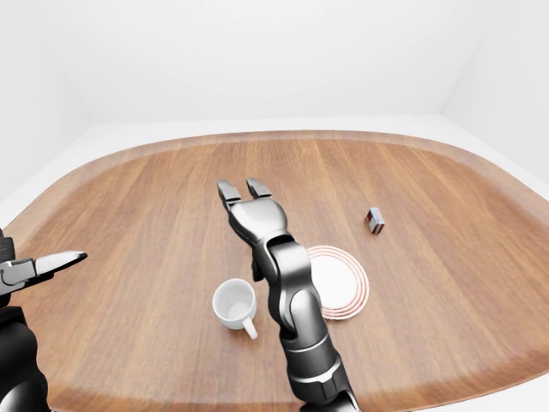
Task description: Put the white mug on the plate.
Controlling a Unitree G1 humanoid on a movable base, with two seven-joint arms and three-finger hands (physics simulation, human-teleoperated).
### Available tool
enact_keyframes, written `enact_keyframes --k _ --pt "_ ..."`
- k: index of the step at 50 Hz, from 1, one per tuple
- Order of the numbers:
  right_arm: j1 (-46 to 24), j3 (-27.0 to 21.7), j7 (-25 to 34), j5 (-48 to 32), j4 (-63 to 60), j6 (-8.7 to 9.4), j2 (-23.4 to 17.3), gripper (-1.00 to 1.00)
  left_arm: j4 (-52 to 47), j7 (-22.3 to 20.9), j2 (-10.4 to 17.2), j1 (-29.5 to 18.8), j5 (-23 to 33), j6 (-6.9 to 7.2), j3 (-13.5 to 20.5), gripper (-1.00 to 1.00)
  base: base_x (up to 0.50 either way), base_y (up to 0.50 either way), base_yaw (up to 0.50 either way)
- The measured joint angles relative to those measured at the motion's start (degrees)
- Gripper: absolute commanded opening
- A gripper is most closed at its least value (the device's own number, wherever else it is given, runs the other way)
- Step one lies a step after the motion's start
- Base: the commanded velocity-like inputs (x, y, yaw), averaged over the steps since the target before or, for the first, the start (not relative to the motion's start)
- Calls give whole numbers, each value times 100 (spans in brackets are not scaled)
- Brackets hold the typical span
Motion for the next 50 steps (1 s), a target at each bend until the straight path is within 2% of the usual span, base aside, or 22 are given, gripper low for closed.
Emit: enact_keyframes --k 10,22,36,50 --pt "-35 308 0 -709 830 0 323 100 11 6 -2 4 -7 0 -3 100 0 0 0" --pt "44 577 0 -1053 1784 0 590 100 26 6 -6 10 -7 0 -9 100 0 0 0" --pt "19 656 0 -1004 2743 0 701 100 11 4 -15 24 -10 0 -10 100 0 0 0" --pt "-556 443 0 -580 4089 0 705 100 49 -18 -37 48 7 0 -26 100 0 0 0"
